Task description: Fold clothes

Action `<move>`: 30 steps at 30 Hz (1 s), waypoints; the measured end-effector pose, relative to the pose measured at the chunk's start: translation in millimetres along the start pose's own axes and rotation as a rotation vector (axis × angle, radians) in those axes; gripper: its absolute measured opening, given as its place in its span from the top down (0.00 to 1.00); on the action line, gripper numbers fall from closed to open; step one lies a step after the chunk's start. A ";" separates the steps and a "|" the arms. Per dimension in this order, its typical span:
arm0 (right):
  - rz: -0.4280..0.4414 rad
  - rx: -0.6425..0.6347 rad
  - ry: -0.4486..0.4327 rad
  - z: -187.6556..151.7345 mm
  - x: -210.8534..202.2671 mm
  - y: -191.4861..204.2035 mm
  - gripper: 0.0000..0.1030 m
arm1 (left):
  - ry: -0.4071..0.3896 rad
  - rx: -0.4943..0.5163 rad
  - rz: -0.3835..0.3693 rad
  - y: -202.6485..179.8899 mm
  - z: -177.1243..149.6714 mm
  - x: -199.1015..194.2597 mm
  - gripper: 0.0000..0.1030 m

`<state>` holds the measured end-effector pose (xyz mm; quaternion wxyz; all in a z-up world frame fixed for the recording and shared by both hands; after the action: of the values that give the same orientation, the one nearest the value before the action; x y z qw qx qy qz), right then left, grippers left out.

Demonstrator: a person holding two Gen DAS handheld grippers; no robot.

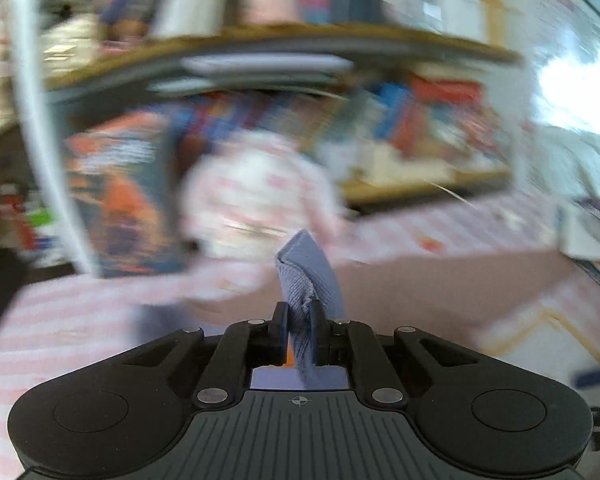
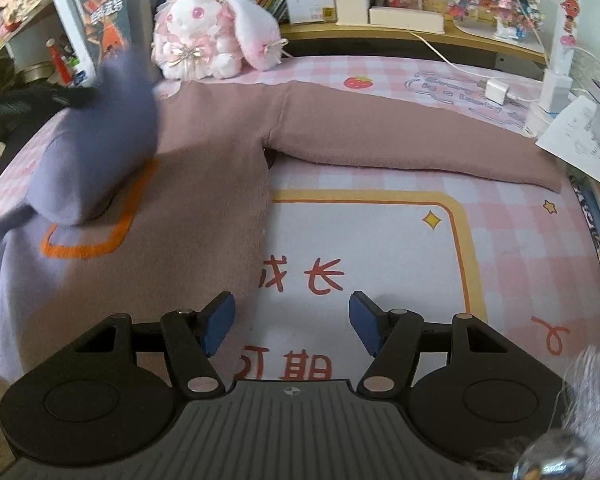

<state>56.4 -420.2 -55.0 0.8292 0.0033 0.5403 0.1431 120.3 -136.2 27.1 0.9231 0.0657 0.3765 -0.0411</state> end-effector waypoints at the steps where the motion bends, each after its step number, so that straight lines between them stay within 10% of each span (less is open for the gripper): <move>1: -0.006 0.011 -0.006 0.4 -0.9 2.5 0.41 | -0.007 -0.018 0.036 21.5 -0.1 -3.9 0.91; 13: -0.111 0.198 -0.049 -16.2 -7.0 40.1 0.42 | -0.051 -0.174 0.356 238.7 -17.9 -42.9 0.91; 30: -0.327 0.386 -0.033 -69.8 -13.8 81.1 0.43 | -0.015 -0.295 0.347 344.5 -79.1 -43.3 0.91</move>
<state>-30.3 -356.2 -58.7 0.8340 0.0765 0.5375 -0.0986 78.0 217.4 32.7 0.9188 -0.0063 0.3545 0.1733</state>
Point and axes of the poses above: each gripper's, at about its wrist camera, not at the fingertips, and x roughly the way its jaws point, y to its left, z to its top, the point moved 4 cm from there along x, roughly the way its jaws point, and after that the axes turned 13 degrees about y, right-handed, at the moved point
